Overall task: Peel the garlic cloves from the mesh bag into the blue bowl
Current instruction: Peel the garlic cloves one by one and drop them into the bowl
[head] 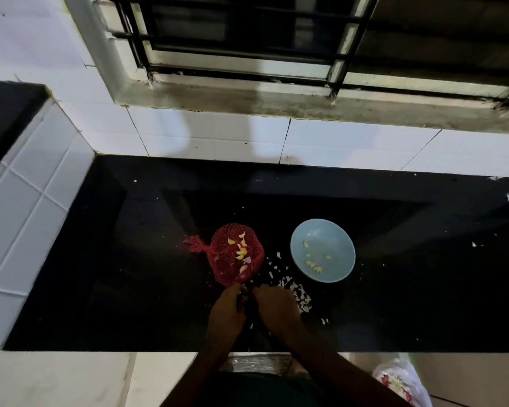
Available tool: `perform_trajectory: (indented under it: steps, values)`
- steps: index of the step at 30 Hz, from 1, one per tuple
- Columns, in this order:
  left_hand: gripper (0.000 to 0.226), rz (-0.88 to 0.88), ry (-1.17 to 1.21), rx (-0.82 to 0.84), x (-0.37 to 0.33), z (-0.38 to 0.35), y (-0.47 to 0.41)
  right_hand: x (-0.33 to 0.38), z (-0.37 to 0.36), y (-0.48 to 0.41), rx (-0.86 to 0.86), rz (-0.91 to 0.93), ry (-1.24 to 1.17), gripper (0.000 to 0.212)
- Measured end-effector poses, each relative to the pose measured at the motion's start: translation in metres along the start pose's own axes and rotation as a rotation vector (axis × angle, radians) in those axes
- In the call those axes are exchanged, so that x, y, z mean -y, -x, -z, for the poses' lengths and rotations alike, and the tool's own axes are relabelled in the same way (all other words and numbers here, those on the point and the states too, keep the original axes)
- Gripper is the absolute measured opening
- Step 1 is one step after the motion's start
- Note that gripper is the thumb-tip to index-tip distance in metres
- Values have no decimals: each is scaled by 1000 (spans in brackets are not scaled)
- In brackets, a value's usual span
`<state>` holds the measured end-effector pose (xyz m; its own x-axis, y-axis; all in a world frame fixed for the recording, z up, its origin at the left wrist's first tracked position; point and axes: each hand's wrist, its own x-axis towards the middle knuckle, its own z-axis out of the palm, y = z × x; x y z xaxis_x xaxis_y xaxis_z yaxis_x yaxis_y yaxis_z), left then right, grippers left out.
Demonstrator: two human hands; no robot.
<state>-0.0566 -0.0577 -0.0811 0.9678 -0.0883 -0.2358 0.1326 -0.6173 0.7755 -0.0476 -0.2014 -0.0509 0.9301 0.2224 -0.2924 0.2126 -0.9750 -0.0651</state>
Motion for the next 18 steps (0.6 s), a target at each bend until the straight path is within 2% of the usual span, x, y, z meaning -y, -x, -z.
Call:
perform_trajectory:
  steps: [3, 6, 10, 12, 15, 18]
  values:
    - [19, 6, -31, -4, -1, 3, 0, 2, -5, 2, 64, 38, 60, 8]
    - [15, 7, -27, 18, -3, 8, 2, -3, -11, 4, 4, 32, -25, 10]
    - [16, 16, -13, 43, 1, 10, 2, -9, -8, 4, -36, 11, -82, 29]
    - [15, 8, 65, 48, -3, 15, 2, -10, -2, 3, -23, -99, -176, 36]
    - [21, 11, 267, 68, -12, 20, 3, -19, 14, 4, 76, -324, -607, 48]
    - [31, 39, 509, 102, -30, 21, 5, -18, 42, 20, -5, -476, -1158, 56]
